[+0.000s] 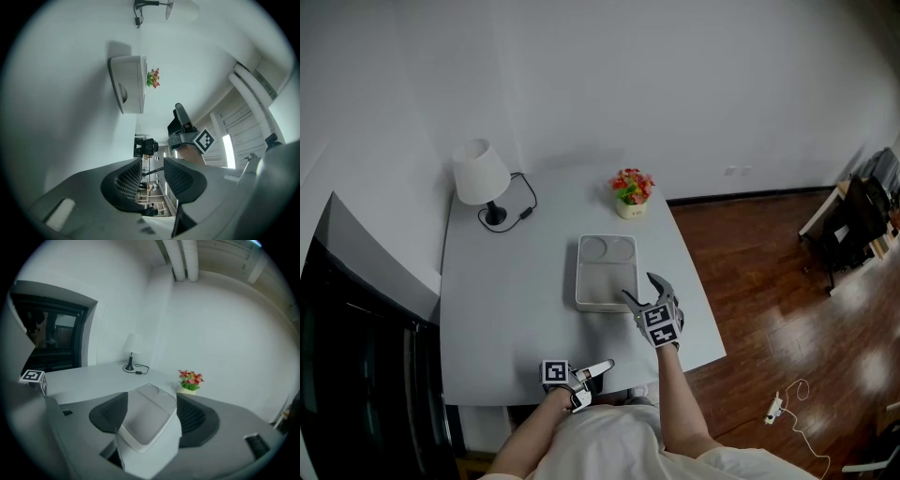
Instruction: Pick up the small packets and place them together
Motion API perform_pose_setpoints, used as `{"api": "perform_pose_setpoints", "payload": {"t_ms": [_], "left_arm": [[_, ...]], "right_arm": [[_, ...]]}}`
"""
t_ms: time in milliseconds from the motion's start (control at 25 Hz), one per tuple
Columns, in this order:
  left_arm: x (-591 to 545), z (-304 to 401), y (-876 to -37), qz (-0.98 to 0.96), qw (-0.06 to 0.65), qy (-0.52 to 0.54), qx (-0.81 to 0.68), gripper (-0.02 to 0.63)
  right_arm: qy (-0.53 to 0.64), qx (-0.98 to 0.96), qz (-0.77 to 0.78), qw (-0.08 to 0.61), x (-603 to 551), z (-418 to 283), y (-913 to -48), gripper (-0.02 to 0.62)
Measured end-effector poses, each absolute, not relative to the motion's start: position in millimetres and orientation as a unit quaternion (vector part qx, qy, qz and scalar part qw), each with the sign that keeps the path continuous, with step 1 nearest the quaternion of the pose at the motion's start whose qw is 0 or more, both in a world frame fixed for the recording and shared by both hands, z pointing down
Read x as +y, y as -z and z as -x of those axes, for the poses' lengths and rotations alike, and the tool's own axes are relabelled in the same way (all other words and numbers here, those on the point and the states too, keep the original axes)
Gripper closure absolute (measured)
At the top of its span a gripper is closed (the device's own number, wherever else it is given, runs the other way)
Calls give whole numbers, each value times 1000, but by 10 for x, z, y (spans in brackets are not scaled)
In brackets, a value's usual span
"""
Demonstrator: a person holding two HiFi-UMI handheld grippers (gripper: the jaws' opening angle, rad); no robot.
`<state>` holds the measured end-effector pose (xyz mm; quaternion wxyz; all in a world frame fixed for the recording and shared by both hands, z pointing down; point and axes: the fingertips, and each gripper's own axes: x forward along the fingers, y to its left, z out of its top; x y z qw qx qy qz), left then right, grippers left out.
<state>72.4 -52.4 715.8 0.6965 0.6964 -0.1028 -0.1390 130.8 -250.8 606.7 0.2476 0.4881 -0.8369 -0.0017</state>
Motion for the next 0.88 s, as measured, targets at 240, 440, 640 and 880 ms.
{"api": "perform_pose_setpoints", "payload": {"t_ms": [240, 440, 640, 880], "left_arm": [[-801, -620, -6963, -735, 643, 145, -158, 474], [-1077, -414, -6761, -757, 596, 183, -196, 474], [-1192, -150, -6697, -798, 532, 157, -236, 465], [-1233, 254, -6774, -843, 440, 55, -305, 446]], "right_arm": [[-54, -839, -482, 246, -2416, -1289, -6463, 272], [-89, -843, -480, 228, -2360, -1260, -6601, 272], [-122, -845, -474, 218, -2295, -1247, -6791, 272], [-170, -846, -470, 189, -2187, -1173, -6976, 272]]}}
